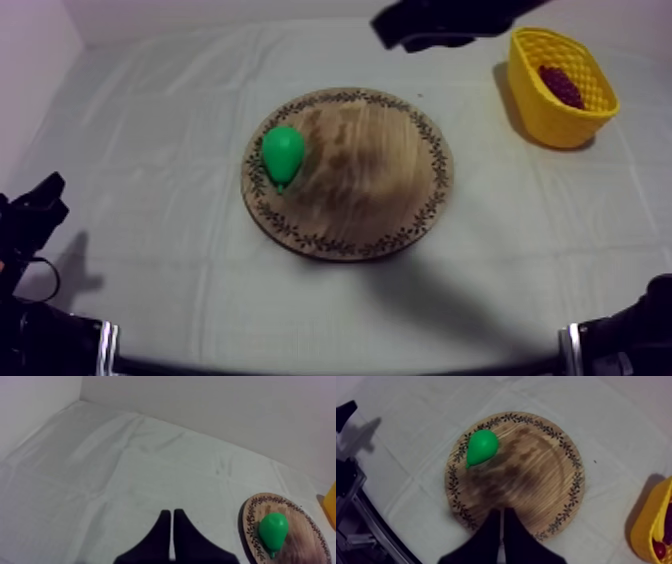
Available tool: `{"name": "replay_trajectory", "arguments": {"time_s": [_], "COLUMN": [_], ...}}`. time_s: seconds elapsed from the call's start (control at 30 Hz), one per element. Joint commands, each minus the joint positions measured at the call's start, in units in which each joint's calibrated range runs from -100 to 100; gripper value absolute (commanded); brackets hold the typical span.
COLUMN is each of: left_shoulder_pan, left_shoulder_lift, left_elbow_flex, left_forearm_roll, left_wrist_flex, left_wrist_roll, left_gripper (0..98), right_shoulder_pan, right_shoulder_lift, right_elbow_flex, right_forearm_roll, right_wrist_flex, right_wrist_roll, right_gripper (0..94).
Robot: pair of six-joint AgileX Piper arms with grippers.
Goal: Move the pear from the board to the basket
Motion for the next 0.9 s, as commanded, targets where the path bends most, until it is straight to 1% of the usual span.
{"name": "replay_trajectory", "arguments": {"time_s": [0.0, 0.2, 0.33, 0.57, 0.87], "left_shoulder_pan": [0.01, 0.01, 0.01, 0.01, 0.01], "left_shoulder_lift": [0.00, 0.00, 0.00, 0.00, 0.00], "left_elbow_flex": [0.00, 0.00, 0.00, 0.00, 0.00], "left_forearm_roll": [-0.02, -0.02, -0.02, -0.02, -0.02], "left_wrist_flex": [-0.01, -0.01, -0.01, -0.01, -0.01], "left_wrist_roll": [0.01, 0.01, 0.01, 0.01, 0.01], "left_gripper": [0.1, 0.1, 0.1, 0.1, 0.1], "right_shoulder_pan": [-0.38, -2.50, -3.29, -4.07, -3.82], "right_shoulder_lift": [6.63, 16.54, 22.14, 31.37, 41.61], "right_elbow_flex": [-6.88, -17.41, -22.92, -31.13, -41.10], "right_forearm_roll": [-0.03, 1.16, 1.82, 3.63, 4.56], "right_wrist_flex": [3.38, 10.78, 13.75, 16.31, 17.20], "right_wrist_roll": [-2.16, -6.12, -8.64, -13.51, -18.71], "right_gripper": [0.3, 0.3, 0.3, 0.3, 0.2]}}
